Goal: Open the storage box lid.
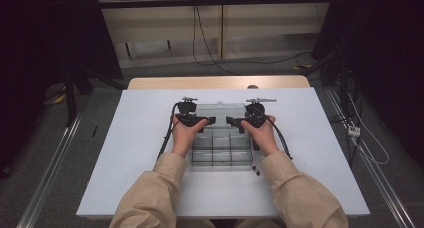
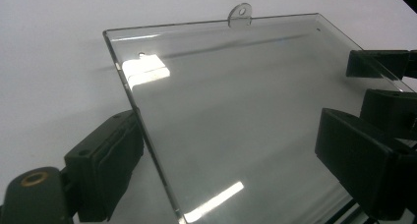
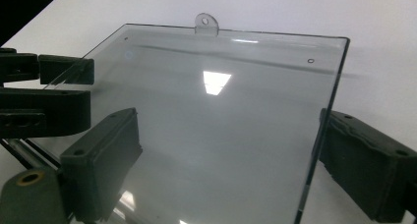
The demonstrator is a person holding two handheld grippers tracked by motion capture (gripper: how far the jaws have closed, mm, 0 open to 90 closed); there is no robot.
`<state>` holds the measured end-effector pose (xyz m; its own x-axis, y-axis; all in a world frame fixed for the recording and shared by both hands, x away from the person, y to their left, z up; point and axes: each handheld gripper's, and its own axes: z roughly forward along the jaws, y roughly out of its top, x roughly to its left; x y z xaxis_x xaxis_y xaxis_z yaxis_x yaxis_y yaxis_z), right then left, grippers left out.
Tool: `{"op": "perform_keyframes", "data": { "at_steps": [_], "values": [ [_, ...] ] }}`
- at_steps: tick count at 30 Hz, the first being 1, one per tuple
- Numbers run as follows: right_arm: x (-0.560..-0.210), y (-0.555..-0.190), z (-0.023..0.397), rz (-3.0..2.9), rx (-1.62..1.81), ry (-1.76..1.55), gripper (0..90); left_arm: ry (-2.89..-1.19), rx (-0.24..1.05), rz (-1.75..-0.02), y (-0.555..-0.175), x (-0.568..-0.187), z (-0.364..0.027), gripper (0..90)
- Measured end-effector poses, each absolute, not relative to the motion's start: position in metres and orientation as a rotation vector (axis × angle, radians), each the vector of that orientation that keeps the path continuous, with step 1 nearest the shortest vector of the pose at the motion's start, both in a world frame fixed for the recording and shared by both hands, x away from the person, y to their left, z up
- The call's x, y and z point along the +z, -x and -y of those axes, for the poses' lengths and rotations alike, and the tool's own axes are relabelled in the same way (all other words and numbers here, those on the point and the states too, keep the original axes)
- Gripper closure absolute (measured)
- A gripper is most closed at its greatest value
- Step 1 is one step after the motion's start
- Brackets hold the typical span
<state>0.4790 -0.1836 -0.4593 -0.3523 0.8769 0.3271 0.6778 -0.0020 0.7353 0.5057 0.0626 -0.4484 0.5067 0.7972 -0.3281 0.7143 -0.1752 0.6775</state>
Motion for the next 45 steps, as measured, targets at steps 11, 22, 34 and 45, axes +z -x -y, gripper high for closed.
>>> {"op": "perform_keyframes", "data": {
  "at_steps": [11, 22, 34, 45],
  "values": [
    [-0.46, -0.477, 0.184, -2.066, 1.279, -1.699, 8.4, -1.932, 0.071, -1.279, -0.505, -0.449, -0.065, 10.8],
    [-0.458, -0.475, 0.186, -2.083, 1.259, -1.728, 8.4, -1.936, 0.056, -1.28, -0.502, -0.447, -0.069, 10.0],
    [-0.432, -0.456, 0.193, -2.068, 1.296, -1.571, 9.9, -1.916, 0.135, -1.233, -0.486, -0.425, -0.093, 9.6],
    [-0.407, -0.412, 0.202, -2.087, 1.311, -1.403, 8.5, -1.933, 0.176, -1.104, -0.447, -0.402, -0.12, 7.1]
  ]
}}
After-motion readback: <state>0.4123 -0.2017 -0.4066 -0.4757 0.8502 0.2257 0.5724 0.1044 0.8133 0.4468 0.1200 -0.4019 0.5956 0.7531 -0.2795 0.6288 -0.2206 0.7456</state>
